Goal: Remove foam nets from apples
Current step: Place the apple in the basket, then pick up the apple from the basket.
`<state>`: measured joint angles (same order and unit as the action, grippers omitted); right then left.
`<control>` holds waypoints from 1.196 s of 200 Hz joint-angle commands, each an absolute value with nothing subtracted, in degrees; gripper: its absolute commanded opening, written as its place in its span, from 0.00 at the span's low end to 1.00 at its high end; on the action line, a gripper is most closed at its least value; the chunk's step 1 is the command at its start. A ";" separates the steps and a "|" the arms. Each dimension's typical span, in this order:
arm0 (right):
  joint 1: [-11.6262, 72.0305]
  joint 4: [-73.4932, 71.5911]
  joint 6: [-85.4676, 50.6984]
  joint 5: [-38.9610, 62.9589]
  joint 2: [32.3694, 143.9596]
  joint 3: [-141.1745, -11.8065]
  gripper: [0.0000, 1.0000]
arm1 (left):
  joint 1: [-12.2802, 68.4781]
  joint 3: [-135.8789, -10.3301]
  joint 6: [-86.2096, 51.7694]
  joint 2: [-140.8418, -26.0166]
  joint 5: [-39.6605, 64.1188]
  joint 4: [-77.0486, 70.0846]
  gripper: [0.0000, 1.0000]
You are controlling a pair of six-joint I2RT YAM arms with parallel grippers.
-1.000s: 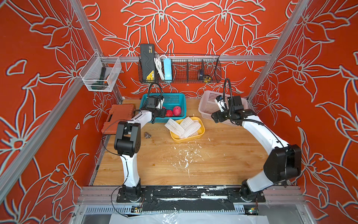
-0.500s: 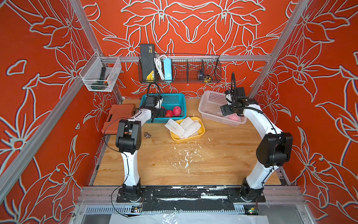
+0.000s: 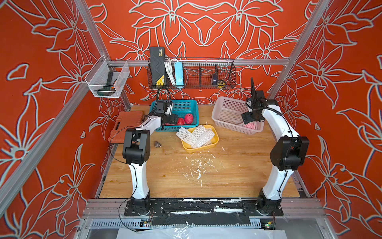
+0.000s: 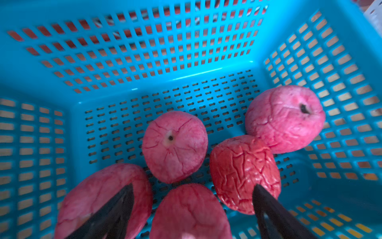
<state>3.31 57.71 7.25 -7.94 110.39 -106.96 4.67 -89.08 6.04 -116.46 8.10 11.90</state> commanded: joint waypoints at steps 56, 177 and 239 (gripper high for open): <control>2.10 67.44 7.56 -8.58 122.99 -118.55 0.90 | 6.83 -79.70 4.97 -104.87 3.80 4.48 0.98; -2.18 67.05 2.64 2.48 134.34 -129.43 0.84 | 11.77 -76.42 7.03 -102.63 4.13 4.02 0.98; -2.10 66.80 3.33 3.28 136.34 -140.16 0.87 | 12.91 -76.62 7.47 -102.83 4.37 5.09 0.98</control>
